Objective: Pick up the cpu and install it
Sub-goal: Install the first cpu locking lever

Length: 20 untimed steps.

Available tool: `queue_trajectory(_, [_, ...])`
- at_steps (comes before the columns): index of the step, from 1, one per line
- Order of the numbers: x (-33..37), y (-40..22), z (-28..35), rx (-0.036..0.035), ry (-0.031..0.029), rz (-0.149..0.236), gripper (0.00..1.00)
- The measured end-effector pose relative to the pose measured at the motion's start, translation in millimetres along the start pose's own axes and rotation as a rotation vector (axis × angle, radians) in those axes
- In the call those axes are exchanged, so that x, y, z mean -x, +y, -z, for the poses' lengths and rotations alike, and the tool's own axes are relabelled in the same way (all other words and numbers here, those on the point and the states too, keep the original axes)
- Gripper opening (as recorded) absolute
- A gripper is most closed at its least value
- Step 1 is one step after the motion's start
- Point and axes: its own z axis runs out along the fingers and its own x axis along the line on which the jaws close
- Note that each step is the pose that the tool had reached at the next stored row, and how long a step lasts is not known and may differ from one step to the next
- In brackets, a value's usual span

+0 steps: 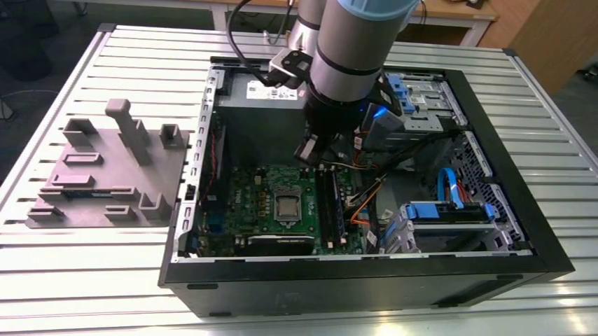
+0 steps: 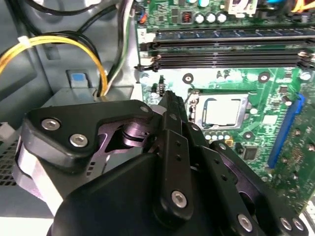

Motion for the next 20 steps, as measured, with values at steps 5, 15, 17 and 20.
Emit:
queue_trajectory(5, [-5.0,-1.6,0.1,-0.0005,0.0011,0.004,0.10])
queue_trajectory(15, [-7.3,-2.6,0.4,-0.0005,0.0013,0.004,0.10])
queue_trajectory(17, [-8.7,-3.1,0.4,-0.0005,0.0012,0.004,0.10])
queue_trajectory(20, [-10.7,-3.8,0.5,-0.0006,0.0012,0.004,0.10])
